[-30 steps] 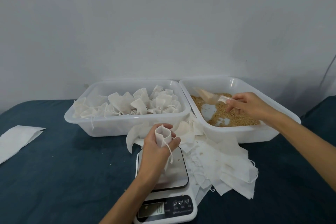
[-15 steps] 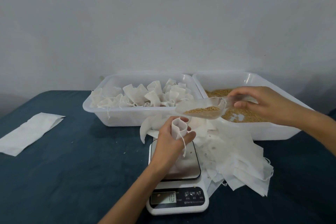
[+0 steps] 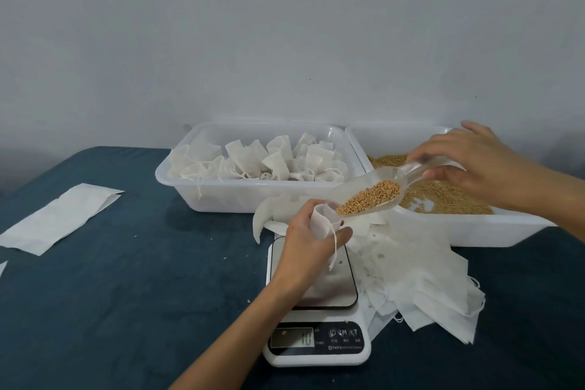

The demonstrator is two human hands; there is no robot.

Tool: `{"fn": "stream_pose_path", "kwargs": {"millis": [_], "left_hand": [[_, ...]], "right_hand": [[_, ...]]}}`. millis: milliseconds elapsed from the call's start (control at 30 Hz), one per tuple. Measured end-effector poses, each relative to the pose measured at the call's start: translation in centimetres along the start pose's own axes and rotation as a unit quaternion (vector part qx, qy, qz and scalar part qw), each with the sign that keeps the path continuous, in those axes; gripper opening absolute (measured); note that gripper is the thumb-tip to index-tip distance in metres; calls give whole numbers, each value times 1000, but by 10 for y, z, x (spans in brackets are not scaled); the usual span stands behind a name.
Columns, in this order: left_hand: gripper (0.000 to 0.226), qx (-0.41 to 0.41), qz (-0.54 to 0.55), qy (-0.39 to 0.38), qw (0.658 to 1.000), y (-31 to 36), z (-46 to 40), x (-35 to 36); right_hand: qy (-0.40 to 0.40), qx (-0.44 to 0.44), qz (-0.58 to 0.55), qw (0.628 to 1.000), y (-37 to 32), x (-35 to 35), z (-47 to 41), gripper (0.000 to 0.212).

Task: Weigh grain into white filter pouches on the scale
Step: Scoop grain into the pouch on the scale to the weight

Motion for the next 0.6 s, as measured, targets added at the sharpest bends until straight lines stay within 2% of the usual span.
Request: {"fn": "stream_pose_path", "kwargs": {"millis": [600], "left_hand": [[38, -9, 20, -3, 1000, -1, -3, -1]], "right_hand": [[10, -36, 53, 998, -18, -6, -8, 25]]}}
Point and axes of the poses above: each hand's wrist, its own z-axis away from the middle knuckle, its own x-axis out of the palm, y = z × x, the point moved 5 cm from there along -z, towards the middle knuckle, and after that the axes turned 11 degrees about y, right-handed, at the moved point
